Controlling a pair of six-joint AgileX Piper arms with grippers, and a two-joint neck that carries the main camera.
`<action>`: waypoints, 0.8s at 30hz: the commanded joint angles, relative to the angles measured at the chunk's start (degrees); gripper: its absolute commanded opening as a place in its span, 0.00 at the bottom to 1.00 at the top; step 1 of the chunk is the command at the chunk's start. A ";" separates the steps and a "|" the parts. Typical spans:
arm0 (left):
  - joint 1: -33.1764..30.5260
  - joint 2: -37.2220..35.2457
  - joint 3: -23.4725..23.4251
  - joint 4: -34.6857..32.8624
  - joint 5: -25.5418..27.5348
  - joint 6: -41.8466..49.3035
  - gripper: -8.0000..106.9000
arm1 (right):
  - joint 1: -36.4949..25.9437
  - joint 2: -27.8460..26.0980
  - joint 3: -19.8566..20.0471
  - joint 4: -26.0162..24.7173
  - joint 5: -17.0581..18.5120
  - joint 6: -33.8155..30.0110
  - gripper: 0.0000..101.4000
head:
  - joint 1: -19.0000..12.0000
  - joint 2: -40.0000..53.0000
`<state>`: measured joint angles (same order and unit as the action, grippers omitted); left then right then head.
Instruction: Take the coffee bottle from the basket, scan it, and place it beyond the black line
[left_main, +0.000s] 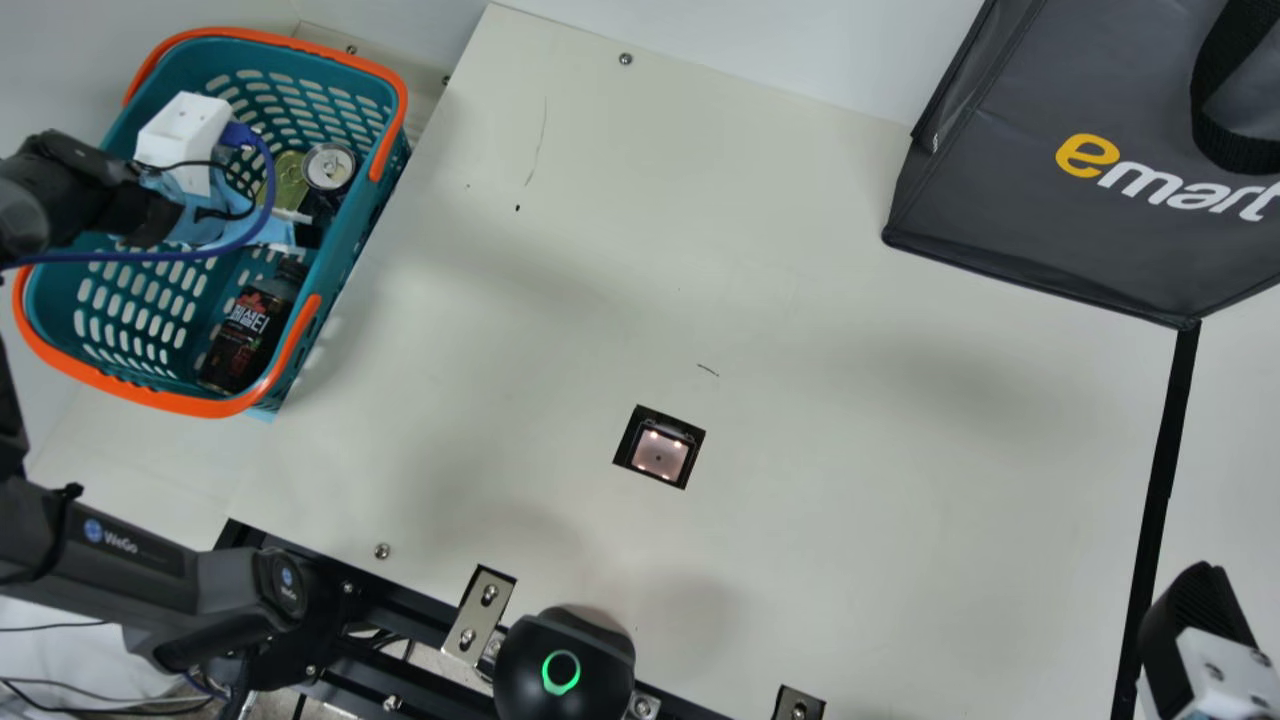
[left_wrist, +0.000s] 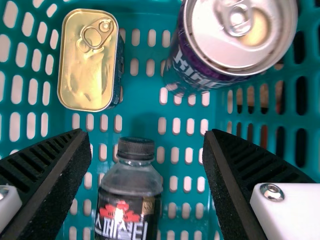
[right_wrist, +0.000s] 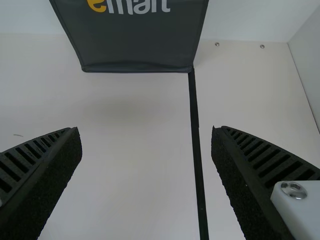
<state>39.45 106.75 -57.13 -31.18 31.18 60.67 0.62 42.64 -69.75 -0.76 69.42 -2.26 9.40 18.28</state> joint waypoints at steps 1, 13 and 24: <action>0.13 1.28 0.05 -0.58 -0.91 1.85 0.85 | 0.00 0.00 0.00 0.00 0.00 0.00 0.90 | -1.48 0.14; 0.70 8.09 -0.76 -4.23 -4.91 8.04 0.85 | 0.00 0.00 0.00 0.00 0.05 0.00 0.90 | -1.48 0.14; 1.78 10.93 0.45 -4.46 -6.91 10.57 0.85 | 0.00 0.00 0.00 0.00 0.05 0.00 0.90 | -1.48 0.14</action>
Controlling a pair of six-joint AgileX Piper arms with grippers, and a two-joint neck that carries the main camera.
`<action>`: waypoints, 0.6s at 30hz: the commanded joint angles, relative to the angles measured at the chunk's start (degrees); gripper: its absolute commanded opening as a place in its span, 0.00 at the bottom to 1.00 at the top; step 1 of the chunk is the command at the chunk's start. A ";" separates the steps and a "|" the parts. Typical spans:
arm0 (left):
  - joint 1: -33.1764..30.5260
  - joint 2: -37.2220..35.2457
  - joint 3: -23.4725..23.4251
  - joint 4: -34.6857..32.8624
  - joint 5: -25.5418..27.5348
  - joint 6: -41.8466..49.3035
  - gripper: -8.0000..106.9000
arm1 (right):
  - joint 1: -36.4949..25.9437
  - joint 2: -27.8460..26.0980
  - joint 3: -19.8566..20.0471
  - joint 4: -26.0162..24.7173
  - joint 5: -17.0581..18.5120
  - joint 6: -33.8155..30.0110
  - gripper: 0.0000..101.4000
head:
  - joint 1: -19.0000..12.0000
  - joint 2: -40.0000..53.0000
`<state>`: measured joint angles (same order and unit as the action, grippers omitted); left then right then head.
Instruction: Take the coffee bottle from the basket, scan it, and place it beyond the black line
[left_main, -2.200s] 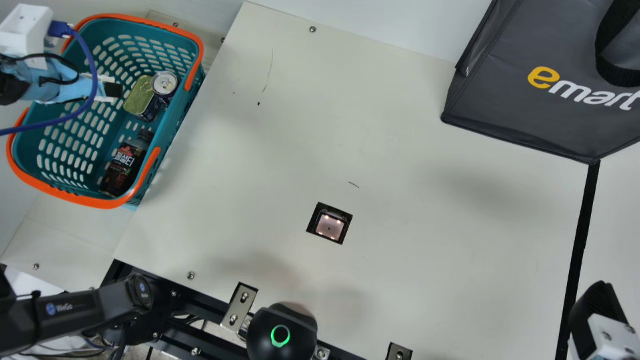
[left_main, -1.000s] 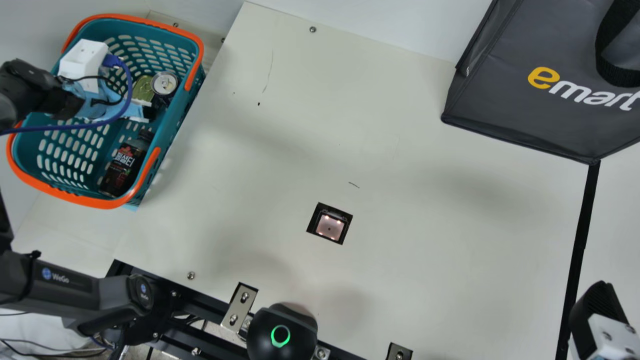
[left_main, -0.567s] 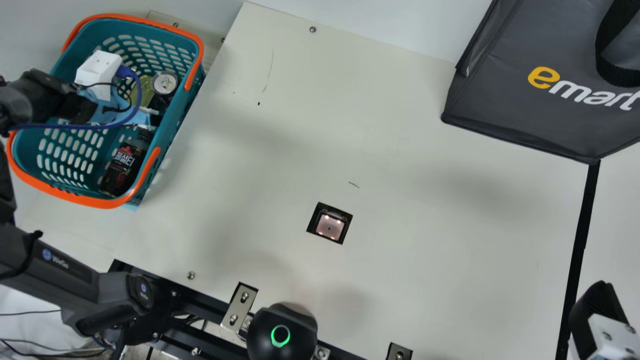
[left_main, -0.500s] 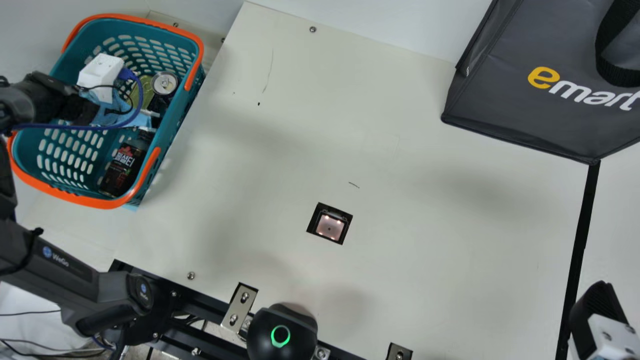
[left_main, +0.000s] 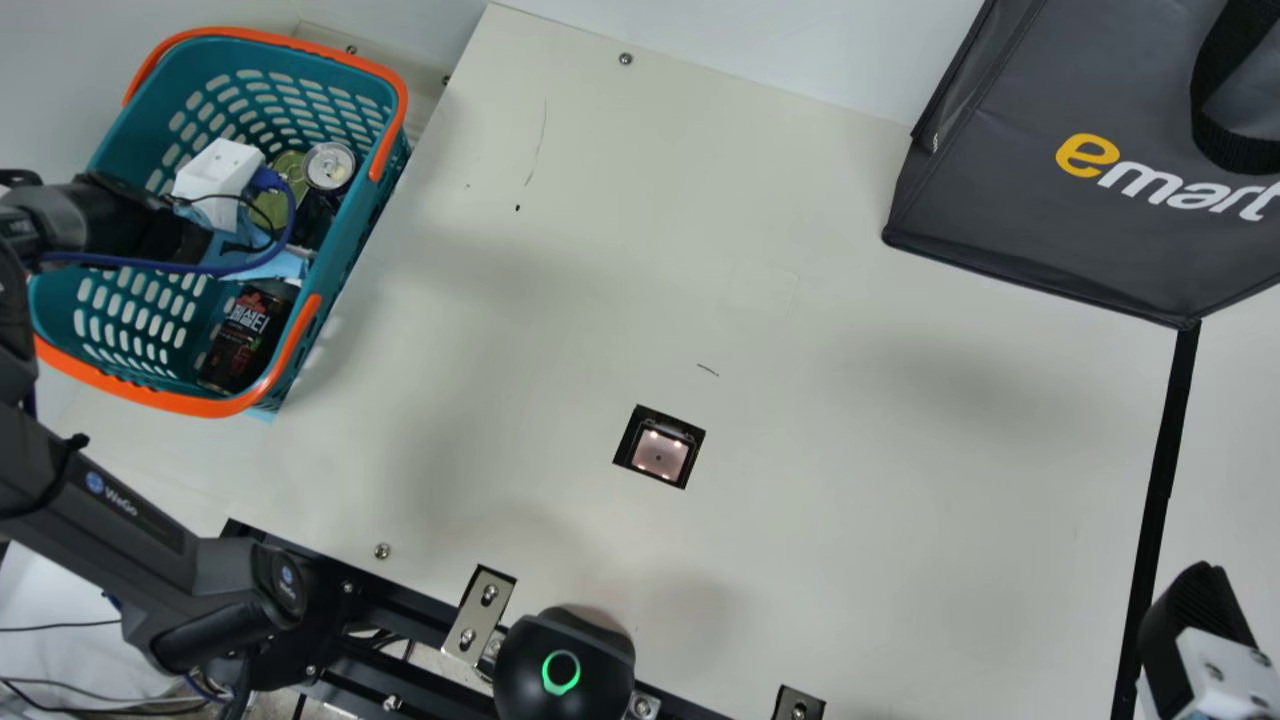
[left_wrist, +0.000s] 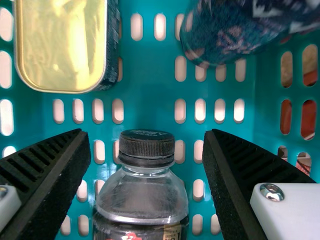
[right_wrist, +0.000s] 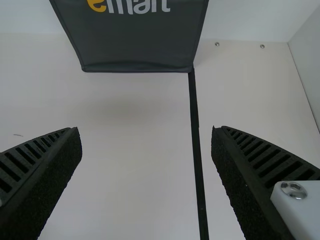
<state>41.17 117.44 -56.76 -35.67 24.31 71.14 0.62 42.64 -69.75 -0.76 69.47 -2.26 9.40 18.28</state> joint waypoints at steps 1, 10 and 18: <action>0.08 0.54 0.09 0.00 -0.27 0.25 0.85 | 0.00 0.00 0.00 0.00 0.00 0.00 0.90 | -1.48 0.14; -0.22 3.32 -0.36 -0.98 -1.99 1.71 0.85 | 0.00 0.00 0.00 0.00 0.00 0.00 0.90 | -1.48 0.14; -1.15 5.48 -0.96 -2.65 -3.24 3.07 0.85 | 0.00 0.00 0.00 0.00 -0.06 0.00 0.90 | -1.48 0.14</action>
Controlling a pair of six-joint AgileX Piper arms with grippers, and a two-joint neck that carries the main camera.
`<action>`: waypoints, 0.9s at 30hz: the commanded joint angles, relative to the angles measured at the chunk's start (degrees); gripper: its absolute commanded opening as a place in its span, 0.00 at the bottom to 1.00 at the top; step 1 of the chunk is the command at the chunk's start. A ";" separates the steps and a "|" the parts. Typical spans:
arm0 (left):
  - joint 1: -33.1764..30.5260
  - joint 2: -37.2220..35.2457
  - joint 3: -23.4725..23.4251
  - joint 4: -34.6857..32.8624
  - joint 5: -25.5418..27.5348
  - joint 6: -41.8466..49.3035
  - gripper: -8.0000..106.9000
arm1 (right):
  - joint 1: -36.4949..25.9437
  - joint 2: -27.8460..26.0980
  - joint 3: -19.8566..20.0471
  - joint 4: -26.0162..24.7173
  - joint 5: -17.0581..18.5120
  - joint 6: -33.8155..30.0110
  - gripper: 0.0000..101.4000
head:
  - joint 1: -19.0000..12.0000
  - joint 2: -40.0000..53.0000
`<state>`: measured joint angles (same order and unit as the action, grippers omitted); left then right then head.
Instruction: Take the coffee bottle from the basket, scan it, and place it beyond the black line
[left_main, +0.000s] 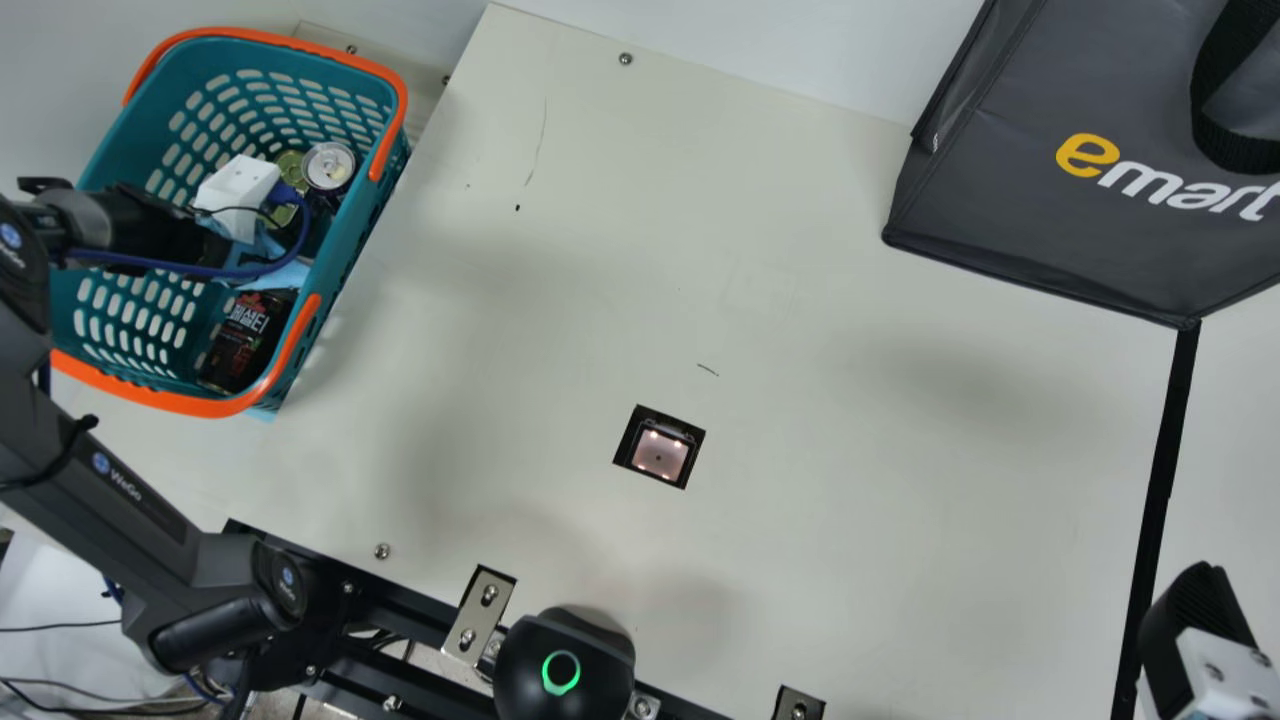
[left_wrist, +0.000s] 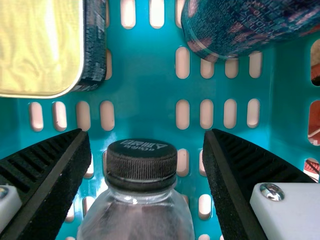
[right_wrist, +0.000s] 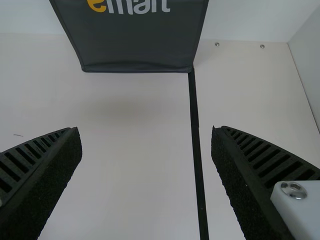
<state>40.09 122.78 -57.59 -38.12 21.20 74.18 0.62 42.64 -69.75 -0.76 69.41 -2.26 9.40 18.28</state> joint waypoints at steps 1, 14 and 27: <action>-0.18 0.32 -0.13 -0.42 -0.26 0.21 0.85 | 0.00 0.00 0.00 0.00 0.00 0.00 0.90 | -1.48 0.14; -0.71 1.30 0.01 -1.62 -1.65 1.54 0.27 | 0.00 0.00 0.00 0.00 0.00 0.00 0.90 | -1.48 0.14; 0.05 -2.64 -1.90 0.38 0.27 -1.39 0.16 | 0.00 0.00 0.00 0.00 0.05 0.00 0.90 | -1.48 0.14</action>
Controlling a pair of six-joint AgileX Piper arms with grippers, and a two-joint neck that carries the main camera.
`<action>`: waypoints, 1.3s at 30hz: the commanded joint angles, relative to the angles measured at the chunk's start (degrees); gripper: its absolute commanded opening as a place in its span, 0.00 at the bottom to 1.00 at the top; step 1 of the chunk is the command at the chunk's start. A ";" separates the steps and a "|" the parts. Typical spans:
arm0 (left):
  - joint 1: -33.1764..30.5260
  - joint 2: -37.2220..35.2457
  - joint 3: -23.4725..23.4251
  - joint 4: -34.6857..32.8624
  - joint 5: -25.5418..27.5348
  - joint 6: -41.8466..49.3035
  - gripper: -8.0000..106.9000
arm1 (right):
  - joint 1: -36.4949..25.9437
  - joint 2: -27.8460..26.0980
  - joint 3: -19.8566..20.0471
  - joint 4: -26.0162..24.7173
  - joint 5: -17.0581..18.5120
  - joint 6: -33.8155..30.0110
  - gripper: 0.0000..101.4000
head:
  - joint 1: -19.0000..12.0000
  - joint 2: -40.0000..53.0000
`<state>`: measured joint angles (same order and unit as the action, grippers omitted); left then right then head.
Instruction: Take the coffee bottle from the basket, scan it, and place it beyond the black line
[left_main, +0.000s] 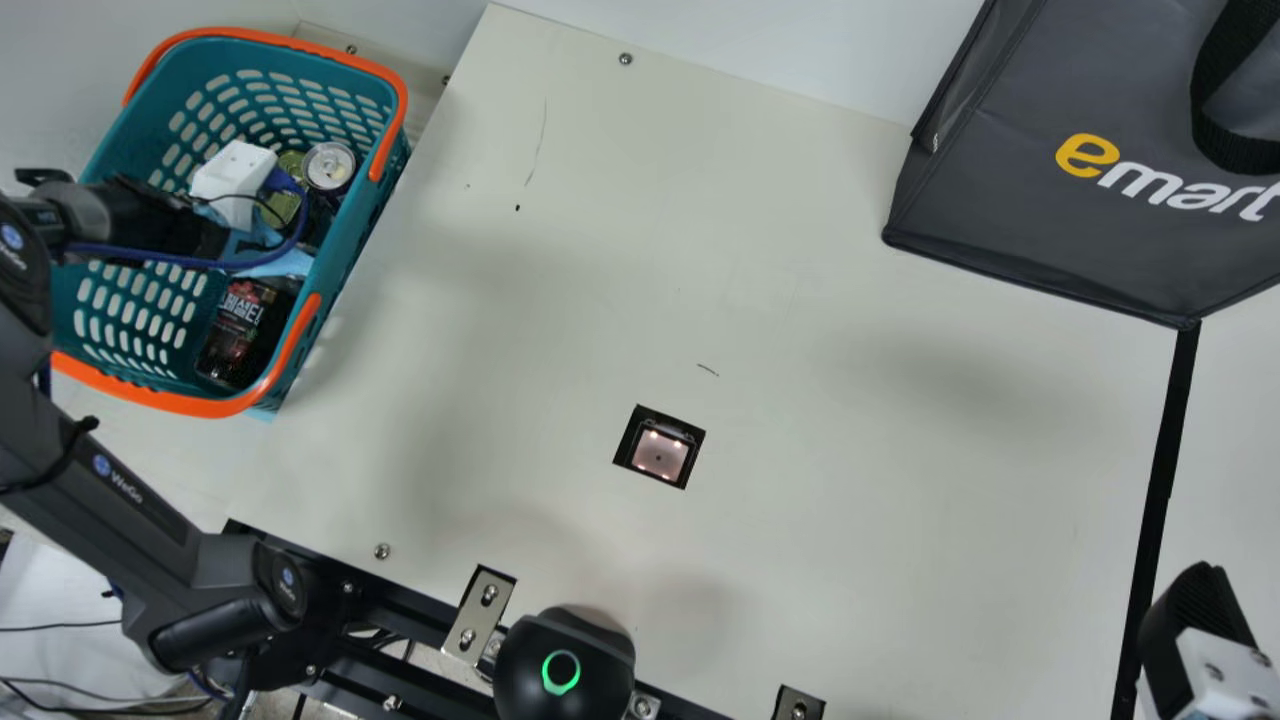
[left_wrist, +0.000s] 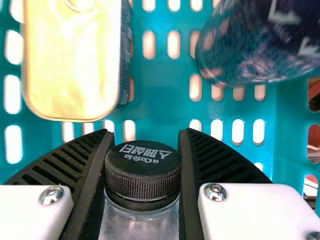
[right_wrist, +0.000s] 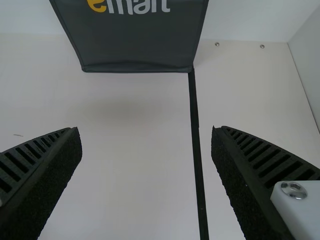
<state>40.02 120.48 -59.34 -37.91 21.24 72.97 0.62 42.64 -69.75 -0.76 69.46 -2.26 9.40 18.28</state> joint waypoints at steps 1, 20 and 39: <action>0.22 -0.82 -0.34 0.42 0.52 -0.51 0.16 | 0.00 0.00 0.00 0.00 0.00 0.00 0.90 | -1.48 0.14; 2.92 -11.21 -2.94 3.79 8.78 -6.45 0.16 | 0.00 0.00 0.00 0.00 -0.04 0.00 0.90 | -1.48 0.14; 5.07 -21.97 -5.81 5.31 18.90 -11.26 0.16 | 0.00 0.00 0.00 0.00 -0.04 0.00 0.90 | -1.48 0.14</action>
<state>45.06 99.20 -64.87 -32.61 39.32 61.87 0.62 42.64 -69.75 -0.76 69.41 -2.26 9.40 18.28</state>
